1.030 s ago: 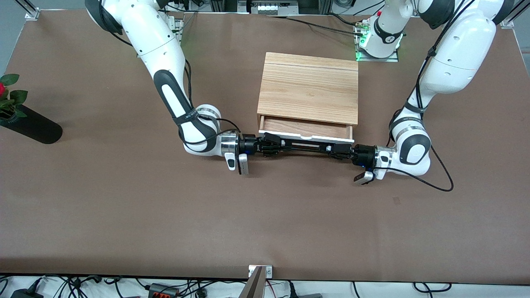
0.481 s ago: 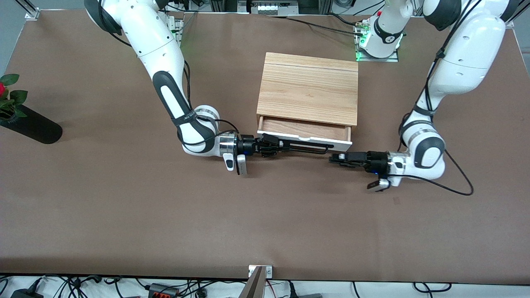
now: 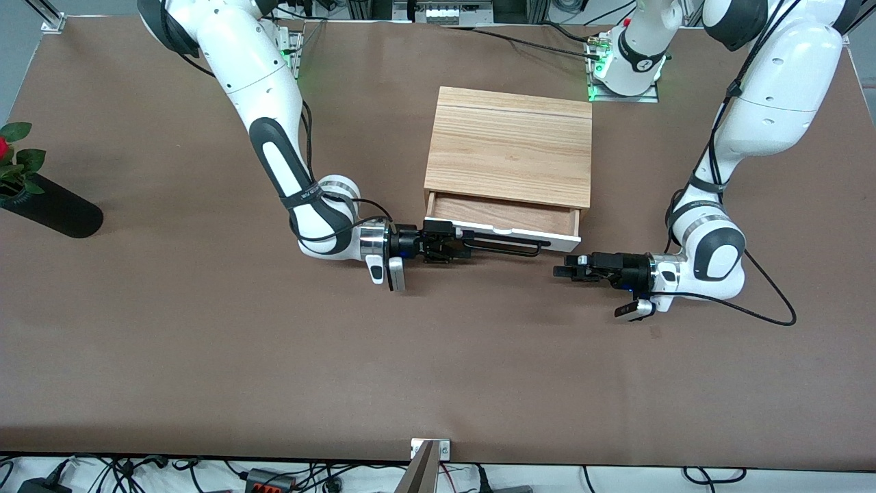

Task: Pull top drawer with both arms simultaneously
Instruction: 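Open the left gripper and draw it back from the handle, then release the handle with the right gripper while the left gripper retracts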

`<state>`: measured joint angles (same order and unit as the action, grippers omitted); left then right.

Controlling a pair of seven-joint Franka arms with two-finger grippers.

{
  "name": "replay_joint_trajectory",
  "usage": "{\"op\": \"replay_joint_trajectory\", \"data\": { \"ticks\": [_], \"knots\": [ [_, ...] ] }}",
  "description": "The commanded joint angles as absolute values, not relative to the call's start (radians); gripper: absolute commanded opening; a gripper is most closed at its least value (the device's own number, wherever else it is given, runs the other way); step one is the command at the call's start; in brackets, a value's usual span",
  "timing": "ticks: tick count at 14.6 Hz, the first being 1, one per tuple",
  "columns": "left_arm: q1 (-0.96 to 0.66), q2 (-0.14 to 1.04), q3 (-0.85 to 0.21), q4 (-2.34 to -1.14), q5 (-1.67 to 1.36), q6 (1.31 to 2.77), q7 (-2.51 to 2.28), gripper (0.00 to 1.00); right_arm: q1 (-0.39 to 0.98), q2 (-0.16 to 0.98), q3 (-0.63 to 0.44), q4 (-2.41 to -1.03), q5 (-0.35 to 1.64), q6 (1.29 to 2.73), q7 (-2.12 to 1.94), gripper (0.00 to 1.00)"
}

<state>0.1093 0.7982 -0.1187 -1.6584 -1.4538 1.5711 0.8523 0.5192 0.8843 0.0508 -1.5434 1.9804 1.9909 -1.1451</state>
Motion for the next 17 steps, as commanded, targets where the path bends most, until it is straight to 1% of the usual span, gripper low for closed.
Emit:
{"op": "replay_joint_trajectory", "data": {
  "ticks": [1, 3, 5, 6, 7, 8, 10, 11, 12, 14, 15, 17],
  "knots": [
    [0.115, 0.782, -0.110, -1.573, -1.344, 1.563, 0.780, 1.00, 0.489, 0.865, 0.051, -1.562, 1.968, 1.987, -1.143, 0.88],
    [0.115, 0.781, -0.109, -1.452, -1.187, 1.557, 0.634, 1.00, 0.469, 0.865, 0.049, -1.562, 1.968, 1.988, -1.140, 0.88],
    [0.117, 0.763, -0.109, -1.396, -1.071, 1.554, 0.511, 1.00, 0.446, 0.861, 0.040, -1.559, 1.968, 1.999, -1.135, 0.88],
    [0.117, 0.752, -0.110, -1.390, -1.008, 1.555, 0.479, 1.00, 0.443, 0.858, 0.032, -1.551, 1.968, 2.038, -1.131, 0.89],
    [0.115, 0.730, -0.110, -1.388, -0.939, 1.555, 0.441, 1.00, 0.440, 0.853, 0.031, -1.546, 1.965, 2.104, -1.112, 0.89],
    [0.110, 0.707, -0.110, -1.388, -0.880, 1.555, 0.402, 1.00, 0.445, 0.844, 0.031, -1.537, 1.964, 2.193, -1.073, 0.91],
    [0.103, 0.663, -0.113, -1.388, -0.731, 1.555, 0.347, 1.00, 0.446, 0.824, 0.029, -1.511, 1.918, 2.311, -0.975, 0.93],
    [0.100, 0.634, -0.123, -1.387, -0.642, 1.555, 0.319, 1.00, 0.443, 0.801, 0.028, -1.505, 1.854, 2.371, -0.878, 0.95],
    [0.097, 0.606, -0.130, -1.387, -0.546, 1.555, 0.275, 1.00, 0.440, 0.784, 0.023, -1.502, 1.782, 2.400, -0.779, 0.95],
    [0.062, 0.562, -0.135, -1.370, -0.372, 1.551, 0.189, 1.00, 0.431, 0.758, -0.027, -1.490, 1.631, 2.398, -0.537, 0.96],
    [0.033, 0.534, -0.133, -1.370, -0.283, 1.539, 0.160, 1.00, 0.430, 0.738, -0.047, -1.489, 1.553, 2.398, -0.434, 0.99],
    [-0.015, 0.477, -0.133, -1.368, -0.114, 1.484, 0.068, 1.00, 0.417, 0.683, -0.092, -1.489, 1.404, 2.396, -0.220, 1.00]
  ]
}}
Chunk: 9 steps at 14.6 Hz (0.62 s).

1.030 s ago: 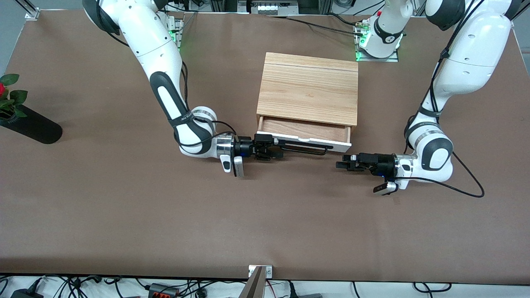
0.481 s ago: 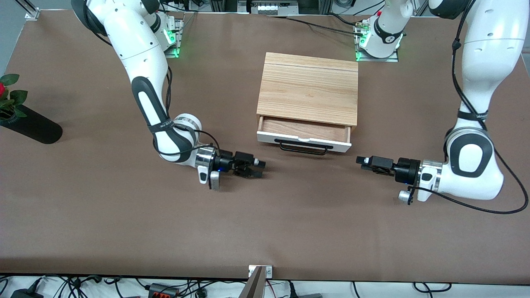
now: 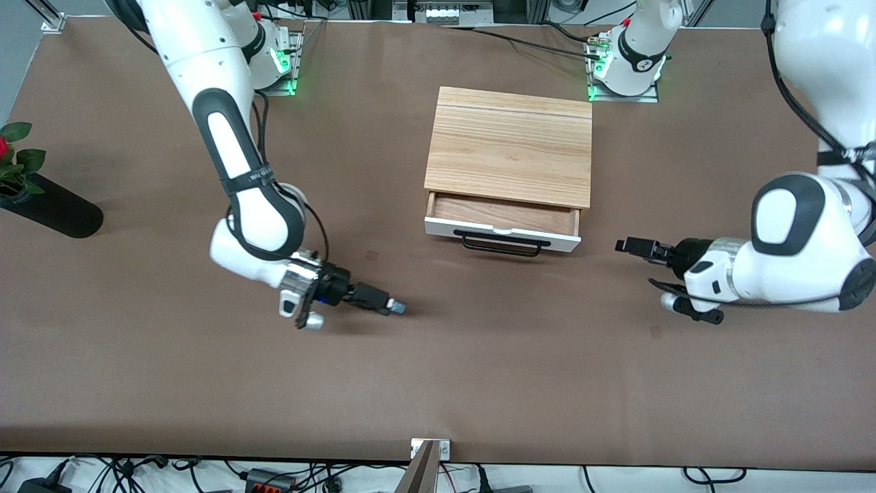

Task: Pull top drawer with both arms simultaneously
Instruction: 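Release the handle with the right gripper while the left gripper retracts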

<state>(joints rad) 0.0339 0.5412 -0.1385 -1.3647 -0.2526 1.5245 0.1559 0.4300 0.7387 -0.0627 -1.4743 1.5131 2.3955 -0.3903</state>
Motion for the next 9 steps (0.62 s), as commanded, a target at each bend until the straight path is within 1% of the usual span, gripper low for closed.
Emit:
{"op": "replay_joint_trajectory", "data": {
  "ticks": [1, 3, 5, 6, 7, 8, 9],
  "knots": [
    [-0.020, 0.451, -0.133, -1.368, -0.074, 1.468, 0.017, 1.00, 0.411, 0.669, -0.110, -1.488, 1.341, 2.396, -0.128, 1.00],
    [-0.020, 0.398, -0.133, -1.367, -0.028, 1.447, -0.057, 1.00, 0.411, 0.652, -0.184, -1.488, 1.197, 2.395, 0.071, 1.00],
    [-0.020, 0.332, -0.129, -1.368, 0.067, 1.417, -0.058, 1.00, 0.410, 0.591, -0.244, -1.488, 1.015, 2.353, 0.194, 1.00],
    [-0.021, 0.298, -0.129, -1.376, 0.077, 1.419, -0.063, 1.00, 0.405, 0.575, -0.276, -1.488, 0.947, 2.308, 0.253, 1.00],
    [-0.020, 0.258, -0.115, -1.391, 0.075, 1.422, -0.061, 1.00, 0.396, 0.562, -0.311, -1.486, 0.922, 2.249, 0.302, 1.00],
    [-0.020, 0.211, -0.106, -1.435, 0.075, 1.442, -0.074, 1.00, 0.394, 0.555, -0.358, -1.464, 0.911, 2.179, 0.325, 1.00],
    [-0.020, 0.166, -0.089, -1.481, 0.074, 1.512, -0.096, 1.00, 0.396, 0.557, -0.406, -1.409, 0.899, 2.102, 0.334, 1.00]
  ]
}}
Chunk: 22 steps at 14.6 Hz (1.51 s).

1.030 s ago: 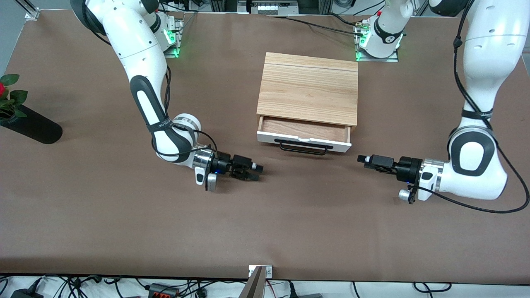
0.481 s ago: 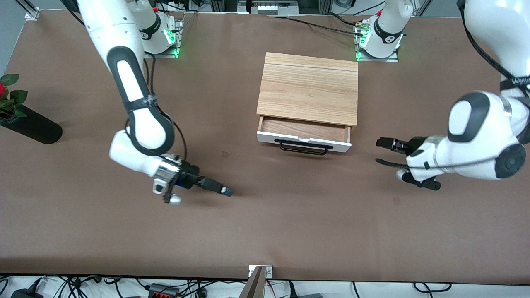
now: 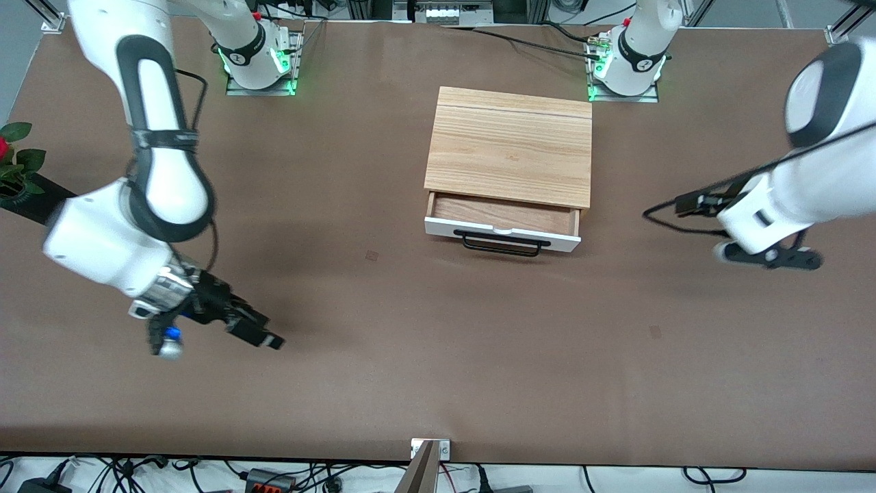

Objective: Pull top drawer with both arms simultaneously

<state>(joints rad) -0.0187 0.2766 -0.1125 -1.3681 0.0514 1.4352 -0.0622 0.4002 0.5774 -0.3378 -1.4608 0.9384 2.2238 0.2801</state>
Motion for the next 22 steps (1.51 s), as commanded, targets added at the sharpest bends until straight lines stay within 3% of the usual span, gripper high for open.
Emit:
{"op": "replay_joint_trajectory", "data": {
  "ticks": [1, 3, 6, 10, 11, 15, 17, 19, 22],
  "knots": [
    [-0.020, 0.108, -0.072, -1.550, 0.069, 1.585, -0.133, 1.00, 0.396, 0.557, -0.458, -1.364, 0.864, 2.001, 0.350, 1.00],
    [-0.018, 0.025, -0.061, -1.676, 0.029, 1.719, -0.134, 1.00, 0.382, 0.568, -0.537, -1.269, 0.827, 1.837, 0.374, 1.00],
    [-0.031, -0.087, -0.045, -1.813, 0.014, 1.756, -0.065, 1.00, 0.287, 0.531, -0.483, -1.270, 0.769, 1.801, 0.374, 1.00],
    [-0.020, -0.055, -0.046, -1.796, 0.015, 1.746, -0.049, 1.00, 0.244, 0.401, -0.274, -1.340, 0.218, 1.807, 0.370, 1.00],
    [-0.021, -0.052, -0.057, -1.790, 0.015, 1.741, -0.049, 1.00, 0.214, 0.365, -0.227, -1.383, 0.162, 1.801, 0.361, 1.00],
    [-0.025, -0.029, -0.057, -1.756, 0.014, 1.729, -0.058, 1.00, 0.167, 0.210, -0.156, -1.580, 0.086, 1.824, 0.327, 1.00],
    [-0.023, -0.029, -0.057, -1.756, 0.014, 1.727, -0.055, 1.00, 0.134, 0.193, -0.096, -1.595, -0.042, 1.813, 0.238, 1.00],
    [-0.021, -0.029, -0.057, -1.755, 0.014, 1.727, -0.055, 1.00, 0.054, 0.146, 0.013, -1.630, -0.048, 1.784, 0.210, 1.00],
    [-0.021, -0.029, -0.057, -1.755, 0.014, 1.723, -0.054, 1.00, 0.035, 0.037, 0.041, -1.736, -0.057, 1.731, 0.282, 1.00]
  ]
}}
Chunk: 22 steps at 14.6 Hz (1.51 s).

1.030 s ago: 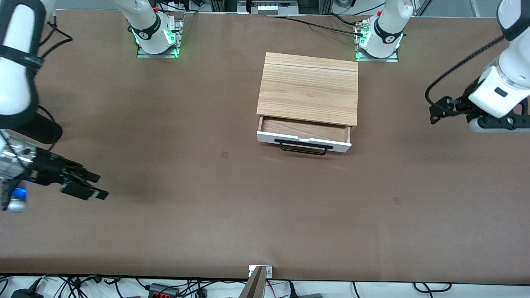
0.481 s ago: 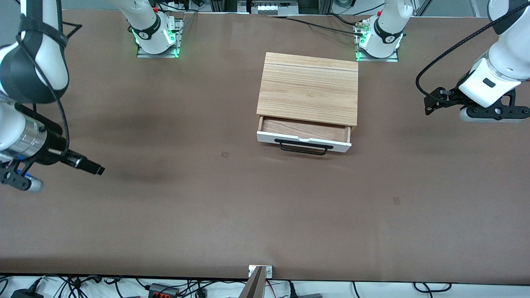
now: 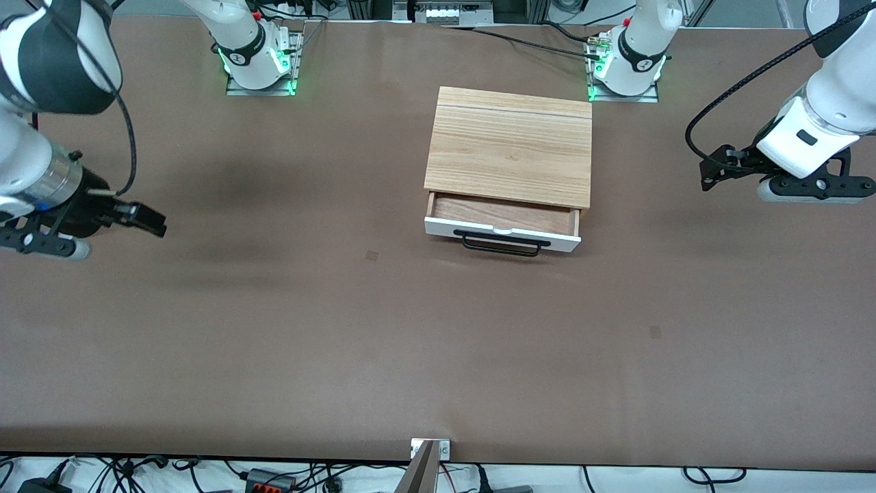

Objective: Pull top drawer with both arms simultaneously

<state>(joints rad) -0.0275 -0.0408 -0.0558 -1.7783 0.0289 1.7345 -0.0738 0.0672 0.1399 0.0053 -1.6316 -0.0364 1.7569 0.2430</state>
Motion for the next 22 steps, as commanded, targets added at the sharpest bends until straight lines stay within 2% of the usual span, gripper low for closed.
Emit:
{"op": "replay_joint_trajectory", "data": {
  "ticks": [1, 4, 8, 16, 22],
  "knots": [
    [-0.021, -0.028, -0.057, -1.755, 0.014, 1.720, -0.055, 1.00, 0.029, 0.037, 0.044, -1.726, -0.057, 1.727, 0.285, 1.00],
    [-0.029, -0.028, -0.057, -1.752, 0.014, 1.720, -0.061, 1.00, -0.005, 0.043, 0.044, -1.694, -0.041, 1.721, 0.278, 1.00],
    [-0.032, -0.028, -0.058, -1.752, 0.012, 1.717, -0.063, 1.00, 0.044, 0.044, 0.046, -1.692, -0.107, 1.668, 0.249, 1.00],
    [-0.029, -0.029, -0.058, -1.752, 0.009, 1.694, -0.063, 1.00, 0.017, 0.046, 0.002, -1.661, -0.097, 1.620, -0.216, 1.00],
    [-0.029, -0.028, -0.058, -1.750, 0.006, 1.692, -0.063, 1.00, 0.009, 0.060, -0.015, -1.618, 0.021, 1.631, -0.169, 1.00]
  ]
}}
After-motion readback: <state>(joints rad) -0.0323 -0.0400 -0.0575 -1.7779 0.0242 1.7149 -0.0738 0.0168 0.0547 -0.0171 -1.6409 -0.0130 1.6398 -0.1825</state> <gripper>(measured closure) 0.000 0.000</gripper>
